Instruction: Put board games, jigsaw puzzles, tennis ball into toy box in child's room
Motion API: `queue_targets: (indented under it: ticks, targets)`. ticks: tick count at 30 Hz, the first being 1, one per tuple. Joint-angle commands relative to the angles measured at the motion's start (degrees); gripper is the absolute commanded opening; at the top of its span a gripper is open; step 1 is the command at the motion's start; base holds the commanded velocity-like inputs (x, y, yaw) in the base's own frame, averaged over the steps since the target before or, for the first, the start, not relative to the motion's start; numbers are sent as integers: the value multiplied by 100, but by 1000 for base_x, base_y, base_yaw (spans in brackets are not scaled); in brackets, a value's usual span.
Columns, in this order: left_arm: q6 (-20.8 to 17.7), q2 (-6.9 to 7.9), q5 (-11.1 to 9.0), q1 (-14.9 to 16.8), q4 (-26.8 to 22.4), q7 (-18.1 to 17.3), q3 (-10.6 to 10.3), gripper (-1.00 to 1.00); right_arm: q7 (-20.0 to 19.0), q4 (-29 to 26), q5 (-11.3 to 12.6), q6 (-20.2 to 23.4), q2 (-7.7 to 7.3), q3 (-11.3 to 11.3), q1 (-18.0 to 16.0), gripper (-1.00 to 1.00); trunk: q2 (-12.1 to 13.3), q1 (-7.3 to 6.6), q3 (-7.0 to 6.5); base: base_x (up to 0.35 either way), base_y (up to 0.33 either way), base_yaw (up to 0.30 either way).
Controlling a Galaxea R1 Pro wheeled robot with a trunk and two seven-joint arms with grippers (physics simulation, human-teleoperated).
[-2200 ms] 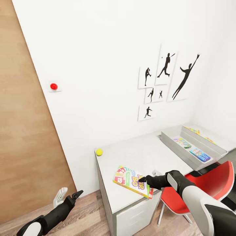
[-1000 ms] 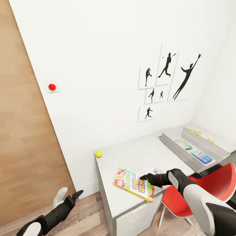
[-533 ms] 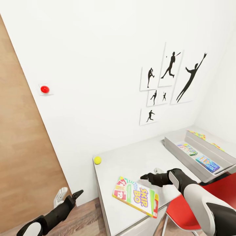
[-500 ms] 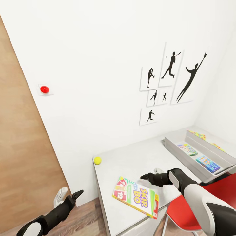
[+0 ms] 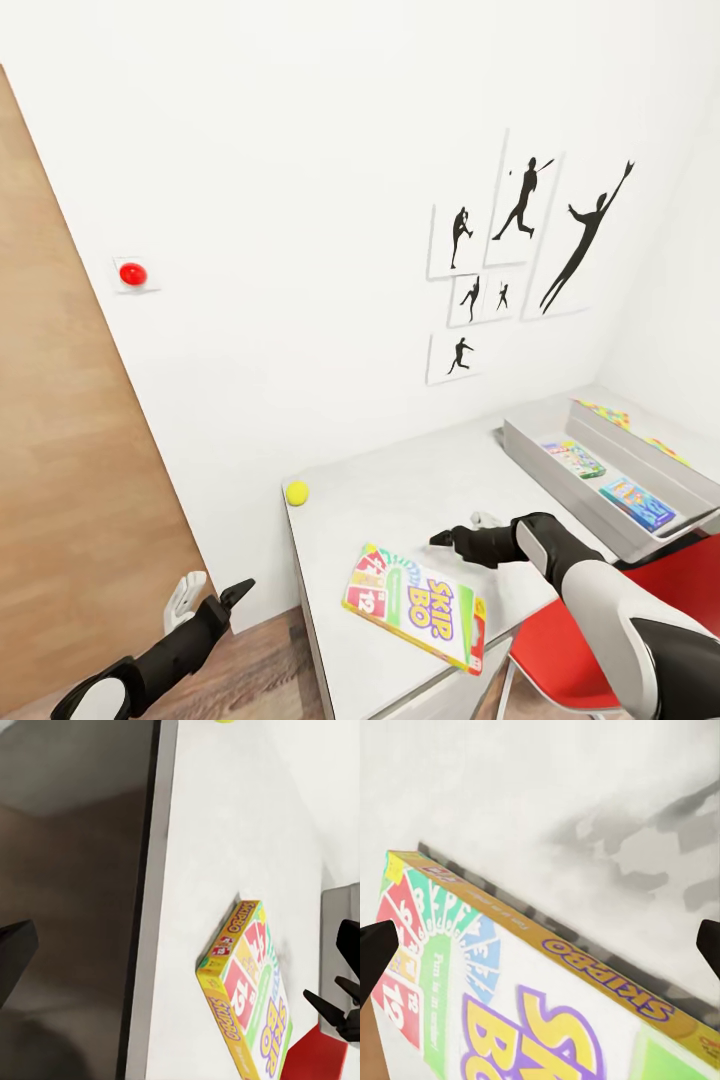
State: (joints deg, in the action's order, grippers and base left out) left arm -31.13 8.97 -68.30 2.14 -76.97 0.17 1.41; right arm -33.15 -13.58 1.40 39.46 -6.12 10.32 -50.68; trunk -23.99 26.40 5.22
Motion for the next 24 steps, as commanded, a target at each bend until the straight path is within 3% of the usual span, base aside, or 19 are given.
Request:
queue_targets:
  ticks: [1, 6, 15, 24]
  targets:
    - [-33, -1, -26, 5, -2, 2, 8, 100, 2, -7, 13, 46, -2, 22, -6, 100, -12, 4, 13, 11, 0, 0]
    - [-33, -1, -25, 4, -4, 1, 8, 100, 61, -1, 14, 50, -5, 22, -11, 100, -12, 4, 13, 7, 0, 0]
    - [-33, -1, -25, 6, -7, 1, 8, 100, 642, 63, 24, 52, 44, 33, -10, 100, -12, 4, 13, 3, 0, 0]
    - [-33, -1, -25, 6, -7, 1, 4, 100, 889, 156, 26, 53, 72, 31, 10, 100, -12, 4, 13, 0, 0, 0]
